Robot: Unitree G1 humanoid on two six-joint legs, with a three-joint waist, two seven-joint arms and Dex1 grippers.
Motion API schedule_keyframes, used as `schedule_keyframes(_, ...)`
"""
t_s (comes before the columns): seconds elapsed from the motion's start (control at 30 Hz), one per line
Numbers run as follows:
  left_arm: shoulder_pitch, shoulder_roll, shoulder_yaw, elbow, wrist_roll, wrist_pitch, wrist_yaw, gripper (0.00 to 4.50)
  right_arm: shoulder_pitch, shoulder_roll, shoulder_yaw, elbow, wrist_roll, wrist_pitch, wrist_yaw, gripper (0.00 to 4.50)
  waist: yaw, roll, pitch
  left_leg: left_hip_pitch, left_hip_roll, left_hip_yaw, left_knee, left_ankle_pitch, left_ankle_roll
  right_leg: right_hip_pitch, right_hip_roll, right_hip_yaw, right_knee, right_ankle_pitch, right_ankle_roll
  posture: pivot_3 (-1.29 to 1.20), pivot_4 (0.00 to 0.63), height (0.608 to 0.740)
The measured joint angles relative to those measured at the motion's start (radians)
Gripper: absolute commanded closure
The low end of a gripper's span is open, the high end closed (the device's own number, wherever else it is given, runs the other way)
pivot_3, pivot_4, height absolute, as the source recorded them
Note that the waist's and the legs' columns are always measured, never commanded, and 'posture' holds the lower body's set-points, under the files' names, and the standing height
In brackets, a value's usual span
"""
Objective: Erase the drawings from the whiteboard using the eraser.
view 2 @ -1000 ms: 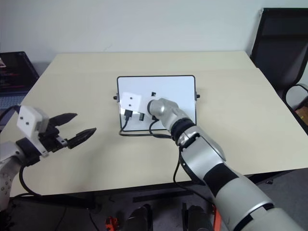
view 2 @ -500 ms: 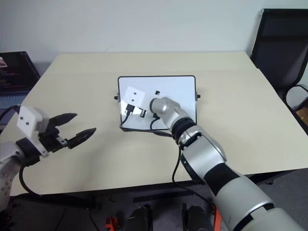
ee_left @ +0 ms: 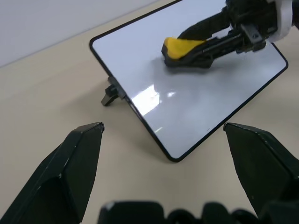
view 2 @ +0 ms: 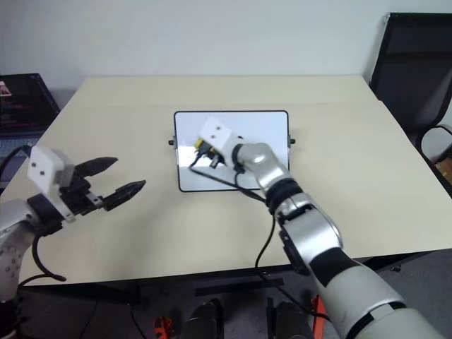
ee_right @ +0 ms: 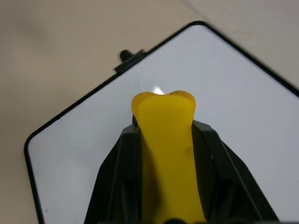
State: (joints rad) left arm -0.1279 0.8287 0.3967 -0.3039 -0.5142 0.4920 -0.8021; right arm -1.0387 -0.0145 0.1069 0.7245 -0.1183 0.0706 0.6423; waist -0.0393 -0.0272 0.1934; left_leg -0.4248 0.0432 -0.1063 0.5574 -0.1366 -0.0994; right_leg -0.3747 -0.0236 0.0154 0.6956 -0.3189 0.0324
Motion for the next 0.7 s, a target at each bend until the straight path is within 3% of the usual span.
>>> schedule_keyframes(0.2,-0.095,-0.025,-0.154,-0.014,0.014,-0.014,-0.029,0.00,0.416,-0.194,-0.059,-0.806,0.073,0.510,0.017,3.40,0.013,0.002,0.001,-0.005,0.001,0.000,0.002,0.000,-0.001,-0.006,0.002,0.000,0.002,0.000,-0.001,0.00,0.150,0.740)
schedule_keyframes(0.3,-0.167,-0.046,-0.250,0.000,0.044,-0.036,-0.061,0.00,0.537,-0.287,-0.118,-1.008,0.073,0.667,-0.016,3.40,0.010,0.002,0.001,-0.005,0.001,0.001,0.003,0.000,-0.001,-0.006,0.002,0.000,0.002,-0.001,0.000,0.00,0.150,0.740)
schedule_keyframes(0.43,-0.253,-0.088,-0.392,0.043,0.094,-0.092,-0.126,0.00,0.679,-0.371,-0.174,-1.060,0.057,0.748,-0.081,3.40,-0.003,0.003,0.001,-0.003,0.002,0.004,0.005,0.000,0.000,-0.005,0.003,0.004,0.002,-0.001,0.003,0.00,0.150,0.740)
schedule_keyframes(0.7,-0.418,-0.189,-0.529,0.254,0.166,-0.218,-0.251,0.00,0.672,-0.317,-0.184,-0.851,0.066,0.697,-0.223,3.40,-0.017,0.003,0.001,-0.004,0.003,0.004,0.010,0.000,0.001,-0.004,0.004,0.004,0.002,0.000,0.005,0.00,0.150,0.740)
